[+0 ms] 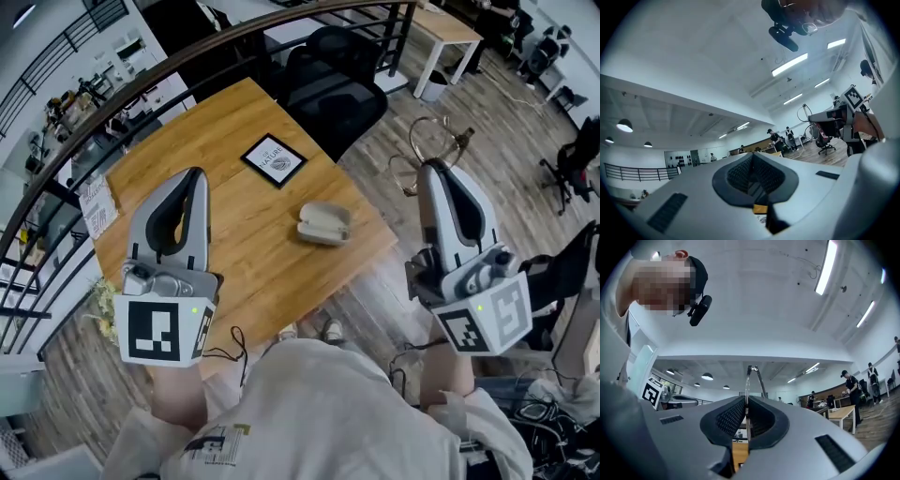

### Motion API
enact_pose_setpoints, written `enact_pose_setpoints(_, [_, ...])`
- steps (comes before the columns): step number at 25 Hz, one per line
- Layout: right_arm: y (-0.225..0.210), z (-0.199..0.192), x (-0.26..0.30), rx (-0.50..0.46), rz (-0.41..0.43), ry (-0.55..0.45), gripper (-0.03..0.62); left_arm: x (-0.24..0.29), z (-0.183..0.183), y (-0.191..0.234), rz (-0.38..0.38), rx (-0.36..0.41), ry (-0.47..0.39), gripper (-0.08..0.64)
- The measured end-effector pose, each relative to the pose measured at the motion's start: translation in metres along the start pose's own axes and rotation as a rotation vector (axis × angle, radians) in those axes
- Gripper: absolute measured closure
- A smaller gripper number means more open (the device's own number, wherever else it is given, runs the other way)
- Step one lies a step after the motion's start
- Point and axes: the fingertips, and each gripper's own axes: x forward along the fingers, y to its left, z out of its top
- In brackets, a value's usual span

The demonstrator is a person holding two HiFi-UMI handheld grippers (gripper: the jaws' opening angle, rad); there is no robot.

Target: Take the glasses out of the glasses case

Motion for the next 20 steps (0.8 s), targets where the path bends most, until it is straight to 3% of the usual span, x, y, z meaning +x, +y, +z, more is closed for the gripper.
enact_pose_setpoints(7, [-0.017, -0.011, -0.017, 0.000, -0.050, 0.030, 0.549, -0.006, -0.009, 0.004, 0.030, 0.001, 0.027, 0.543])
enact_pose_setpoints(13, [-0.020, -0.044, -0.019, 0.036, -0.043, 0.107, 0.549, -0.008, -0.047, -0.006, 0.017, -0.087, 0.093, 0.543])
enact_pose_setpoints(20, [-0.025, -0.074, -0.028, 0.041, -0.060, 0.181, 0.549, -0.010, -0.075, -0.015, 0.018, -0.071, 0.165, 0.543])
